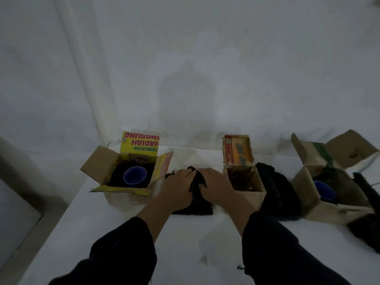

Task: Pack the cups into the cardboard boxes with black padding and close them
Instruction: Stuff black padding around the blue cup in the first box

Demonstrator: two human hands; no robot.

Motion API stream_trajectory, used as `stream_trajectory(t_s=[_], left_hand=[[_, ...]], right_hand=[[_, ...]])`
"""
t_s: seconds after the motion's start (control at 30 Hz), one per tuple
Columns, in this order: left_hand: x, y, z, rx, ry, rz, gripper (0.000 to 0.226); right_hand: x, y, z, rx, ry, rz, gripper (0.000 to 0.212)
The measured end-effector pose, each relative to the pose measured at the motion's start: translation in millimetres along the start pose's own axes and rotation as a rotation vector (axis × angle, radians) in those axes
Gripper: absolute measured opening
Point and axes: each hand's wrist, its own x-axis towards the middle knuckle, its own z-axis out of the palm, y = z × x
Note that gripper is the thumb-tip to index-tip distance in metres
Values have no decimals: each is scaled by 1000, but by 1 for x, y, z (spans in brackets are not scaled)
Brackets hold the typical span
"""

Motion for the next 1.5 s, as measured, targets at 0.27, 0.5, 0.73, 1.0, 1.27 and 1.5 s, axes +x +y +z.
stream_trajectory(t_s=[0.27,0.5,0.73,1.0,1.27,1.5], left_hand=[[-2,-12,56,89,-169,-191,68],[20,-31,90,57,-179,-276,63],[34,-38,102,-21,-126,-367,46],[42,-45,118,-357,127,-532,24],[48,-36,111,-549,65,-637,36],[49,-28,111,-651,54,-613,57]], right_hand=[[4,21,56,77,-145,27,59],[23,28,101,132,-173,119,59],[41,20,125,135,-79,272,67],[65,16,121,88,-96,453,51],[71,20,121,442,11,585,24],[64,8,89,1207,-17,631,12]])
